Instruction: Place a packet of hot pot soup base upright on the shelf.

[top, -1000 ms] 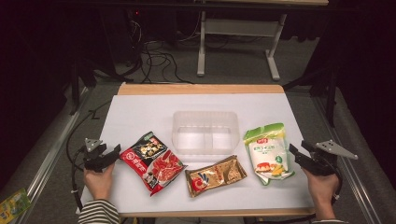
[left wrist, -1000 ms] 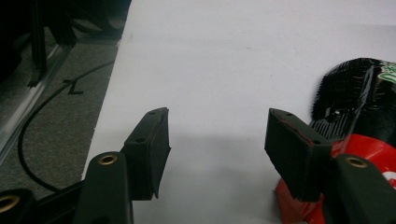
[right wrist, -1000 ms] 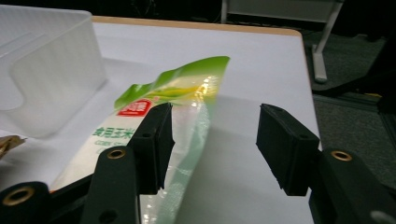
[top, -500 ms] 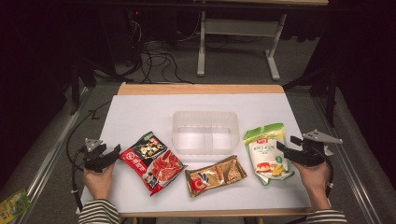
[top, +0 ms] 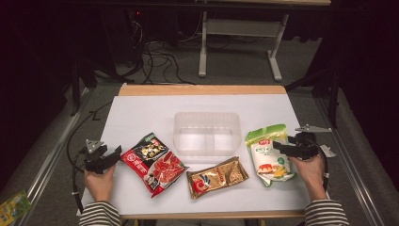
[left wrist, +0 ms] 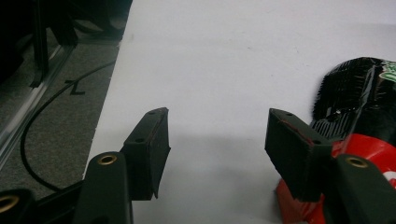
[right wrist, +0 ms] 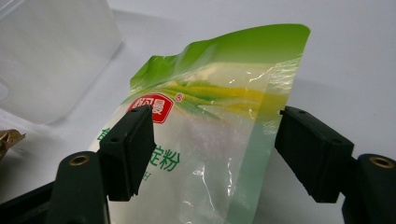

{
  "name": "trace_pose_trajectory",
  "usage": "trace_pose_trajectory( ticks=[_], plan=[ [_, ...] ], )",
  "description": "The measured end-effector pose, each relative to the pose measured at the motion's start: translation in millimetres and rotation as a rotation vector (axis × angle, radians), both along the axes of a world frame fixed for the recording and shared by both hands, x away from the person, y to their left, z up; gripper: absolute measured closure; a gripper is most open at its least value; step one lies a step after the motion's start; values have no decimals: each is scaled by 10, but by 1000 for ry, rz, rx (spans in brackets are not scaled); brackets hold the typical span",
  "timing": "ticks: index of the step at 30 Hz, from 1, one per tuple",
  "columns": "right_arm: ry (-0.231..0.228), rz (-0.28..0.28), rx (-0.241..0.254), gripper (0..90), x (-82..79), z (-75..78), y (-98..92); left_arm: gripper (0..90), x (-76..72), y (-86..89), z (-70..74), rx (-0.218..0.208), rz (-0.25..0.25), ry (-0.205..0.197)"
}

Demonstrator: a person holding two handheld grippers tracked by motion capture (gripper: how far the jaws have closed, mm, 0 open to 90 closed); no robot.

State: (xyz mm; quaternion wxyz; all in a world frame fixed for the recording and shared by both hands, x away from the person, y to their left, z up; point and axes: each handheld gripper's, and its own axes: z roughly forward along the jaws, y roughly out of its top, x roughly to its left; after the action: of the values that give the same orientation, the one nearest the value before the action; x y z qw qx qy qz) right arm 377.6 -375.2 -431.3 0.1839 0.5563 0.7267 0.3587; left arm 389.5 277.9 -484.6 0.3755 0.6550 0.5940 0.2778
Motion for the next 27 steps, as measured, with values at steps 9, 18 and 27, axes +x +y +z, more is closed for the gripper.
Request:
trace_pose_trajectory(
  ticks=[9, 18, 27],
  plan=[
    [71, 44, 47, 287, 121, -124, -11, 402, 0, -8, 0, 15, 7, 3],
    [138, 154, 82, 477, 142, -184, 131, 400, -6, -10, 2, 12, 6, -2],
    [144, 218, 67, 670, 72, -118, 158, 401, -11, -17, 3, 20, 12, -5]
  ],
)
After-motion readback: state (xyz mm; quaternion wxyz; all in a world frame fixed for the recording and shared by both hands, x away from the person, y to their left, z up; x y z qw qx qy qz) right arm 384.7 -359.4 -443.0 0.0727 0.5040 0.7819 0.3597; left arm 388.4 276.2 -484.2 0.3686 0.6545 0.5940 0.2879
